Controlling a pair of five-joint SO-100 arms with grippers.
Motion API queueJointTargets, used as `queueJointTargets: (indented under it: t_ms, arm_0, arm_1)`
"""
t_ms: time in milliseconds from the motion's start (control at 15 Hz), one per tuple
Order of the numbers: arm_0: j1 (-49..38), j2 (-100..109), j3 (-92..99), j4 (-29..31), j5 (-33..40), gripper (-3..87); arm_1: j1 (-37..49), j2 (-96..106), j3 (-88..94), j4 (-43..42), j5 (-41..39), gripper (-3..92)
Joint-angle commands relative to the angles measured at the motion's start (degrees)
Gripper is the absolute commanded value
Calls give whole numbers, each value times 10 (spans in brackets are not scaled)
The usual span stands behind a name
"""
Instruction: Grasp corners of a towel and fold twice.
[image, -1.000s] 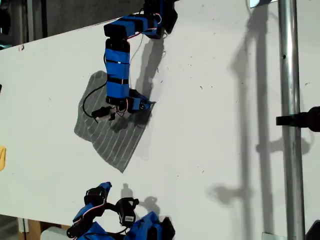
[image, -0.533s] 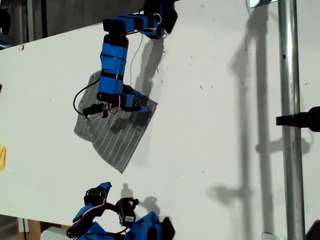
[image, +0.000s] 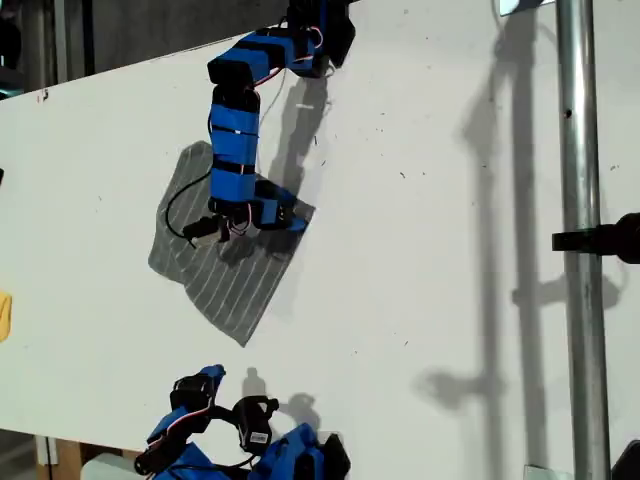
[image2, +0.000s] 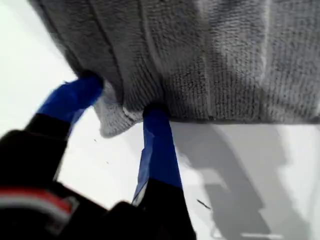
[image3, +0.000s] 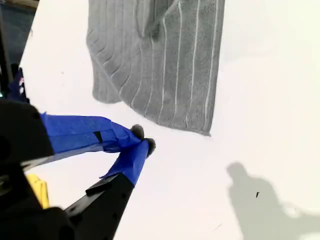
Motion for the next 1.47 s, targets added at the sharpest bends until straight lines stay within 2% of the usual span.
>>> queueJointTargets:
  t_ms: [0,267,467,600,733,933,1200,1400]
  arm_0:
    - [-7,18,-2,1,4,-29]
    - [-7,6,1,1,3,-29]
    - [3,-63,-75,33,38,-23]
    - [10,-136,-147,60,69,347]
    - [10,-192,-192,72,100,405]
    - [7,-229,-192,62,115,405]
    - [10,-272,-72,-76,112,367]
    - [-11,-373,-96,-111,113,372]
  arm_1:
    - [3,4,-3,-12,4,-2]
    - [-3,13,-5,-19,2,-2]
    - [-6,15,-3,-25,3,-2]
    - [-10,16,-3,-26,5,-2]
    - [-13,20,-3,-26,5,-2]
    - [-15,23,-2,-28,7,-2]
    - [-22,28,-2,-33,8,-2]
    - [-27,35,-2,-33,10,-2]
